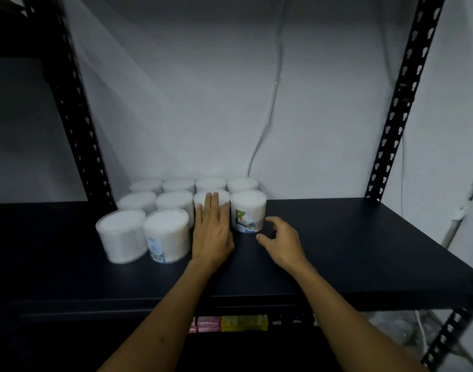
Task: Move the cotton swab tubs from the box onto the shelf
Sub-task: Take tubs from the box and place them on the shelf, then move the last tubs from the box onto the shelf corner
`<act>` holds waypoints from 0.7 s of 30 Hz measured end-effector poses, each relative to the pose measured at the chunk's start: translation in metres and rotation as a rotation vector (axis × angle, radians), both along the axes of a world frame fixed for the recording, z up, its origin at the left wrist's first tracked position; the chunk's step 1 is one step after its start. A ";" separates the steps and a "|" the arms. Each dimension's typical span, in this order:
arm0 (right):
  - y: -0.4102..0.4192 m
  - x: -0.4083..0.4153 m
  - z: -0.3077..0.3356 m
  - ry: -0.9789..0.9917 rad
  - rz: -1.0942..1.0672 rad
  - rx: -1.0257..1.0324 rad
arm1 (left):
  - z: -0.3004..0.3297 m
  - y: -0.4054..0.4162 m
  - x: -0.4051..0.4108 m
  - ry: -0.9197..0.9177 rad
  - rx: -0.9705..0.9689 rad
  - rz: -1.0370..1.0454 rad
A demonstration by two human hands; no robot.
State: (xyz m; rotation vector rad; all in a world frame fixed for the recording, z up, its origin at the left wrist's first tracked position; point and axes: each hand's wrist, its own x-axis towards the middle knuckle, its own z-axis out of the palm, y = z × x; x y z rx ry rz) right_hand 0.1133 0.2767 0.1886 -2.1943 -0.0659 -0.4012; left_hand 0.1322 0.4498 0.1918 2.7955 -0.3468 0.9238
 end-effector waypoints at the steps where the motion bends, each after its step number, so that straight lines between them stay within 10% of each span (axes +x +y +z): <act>1: -0.002 -0.008 0.001 0.024 0.012 -0.061 | -0.001 -0.001 -0.005 -0.003 -0.002 -0.023; 10: -0.054 -0.112 -0.035 -0.171 0.005 -0.488 | -0.020 -0.050 -0.072 0.125 0.019 -0.242; 17: -0.165 -0.237 -0.126 -0.100 -0.350 -0.148 | -0.064 -0.199 -0.158 0.086 -0.048 -0.498; 21: -0.219 -0.323 -0.175 0.095 -0.630 -0.037 | -0.096 -0.282 -0.214 0.391 -0.047 -0.747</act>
